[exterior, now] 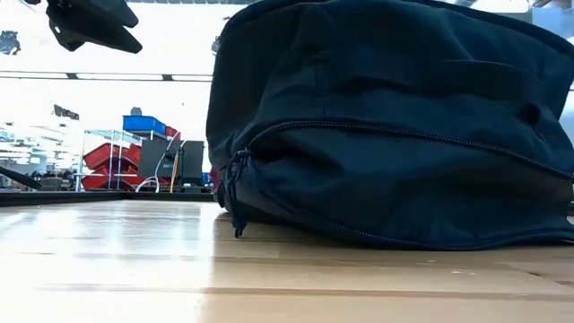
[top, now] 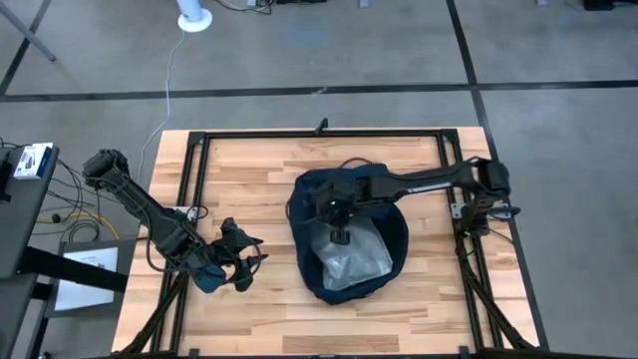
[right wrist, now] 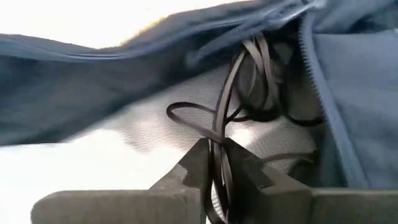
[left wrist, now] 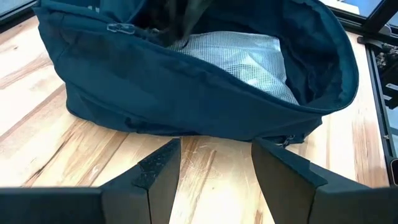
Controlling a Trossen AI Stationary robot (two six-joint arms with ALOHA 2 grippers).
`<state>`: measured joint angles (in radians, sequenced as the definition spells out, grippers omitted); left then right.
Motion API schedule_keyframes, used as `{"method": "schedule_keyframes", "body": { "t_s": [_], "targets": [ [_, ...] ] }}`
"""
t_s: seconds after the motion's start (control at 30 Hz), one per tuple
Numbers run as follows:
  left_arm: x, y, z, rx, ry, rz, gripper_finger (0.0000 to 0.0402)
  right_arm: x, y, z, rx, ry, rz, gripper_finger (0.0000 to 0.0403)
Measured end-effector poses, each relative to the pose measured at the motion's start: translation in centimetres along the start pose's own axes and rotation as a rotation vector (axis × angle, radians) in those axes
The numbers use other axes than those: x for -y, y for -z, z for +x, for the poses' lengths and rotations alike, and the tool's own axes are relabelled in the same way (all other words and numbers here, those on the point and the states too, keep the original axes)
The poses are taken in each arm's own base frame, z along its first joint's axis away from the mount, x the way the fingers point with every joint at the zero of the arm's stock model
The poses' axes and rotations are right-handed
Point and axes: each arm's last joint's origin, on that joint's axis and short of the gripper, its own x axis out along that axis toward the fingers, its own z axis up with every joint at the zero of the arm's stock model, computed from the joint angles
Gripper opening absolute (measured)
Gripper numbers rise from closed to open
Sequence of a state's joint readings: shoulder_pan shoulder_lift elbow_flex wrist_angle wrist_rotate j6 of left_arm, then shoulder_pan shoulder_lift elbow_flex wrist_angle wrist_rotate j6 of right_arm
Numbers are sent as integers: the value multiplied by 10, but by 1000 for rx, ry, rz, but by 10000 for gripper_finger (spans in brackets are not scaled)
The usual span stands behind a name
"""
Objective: Unpack backpack
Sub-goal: Remove the black headset from the blue backpack
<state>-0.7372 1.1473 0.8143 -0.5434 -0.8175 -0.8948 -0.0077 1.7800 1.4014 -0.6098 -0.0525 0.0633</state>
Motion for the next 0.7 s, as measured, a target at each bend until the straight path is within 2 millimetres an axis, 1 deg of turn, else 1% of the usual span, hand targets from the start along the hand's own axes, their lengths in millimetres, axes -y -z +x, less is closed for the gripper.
{"method": "schedule_keyframes", "body": {
  "t_s": [0.1, 0.2, 0.3, 0.4, 0.5, 0.57, 0.63, 0.7],
  "targets": [
    [0, 0, 0, -2, -3, 3, 185, -4, -3, -24, 42, -93, 71, 21],
    [-1, 1, 0, -5, -8, 10, 185, -8, -2, -46, 49, -219, 154, 9],
    [-2, 1, 0, -8, -15, 17, 185, -13, -2, -69, 66, -338, 195, 9],
    [-2, 2, 0, -11, -19, 23, 185, -17, -2, -90, 92, -448, 235, 17],
    [-3, 2, 0, -13, -29, 37, 185, -19, -2, -106, 127, -487, 248, 20],
    [-3, 2, 0, -10, -33, 45, 185, -19, -5, -118, 186, -502, 240, 17],
    [-3, 2, 0, -9, -33, 49, 185, -20, -6, -133, 254, -512, 229, 15],
    [-3, 2, 0, -9, -33, 49, 185, -19, -5, -149, 319, -484, 237, 14]
  ]
}}
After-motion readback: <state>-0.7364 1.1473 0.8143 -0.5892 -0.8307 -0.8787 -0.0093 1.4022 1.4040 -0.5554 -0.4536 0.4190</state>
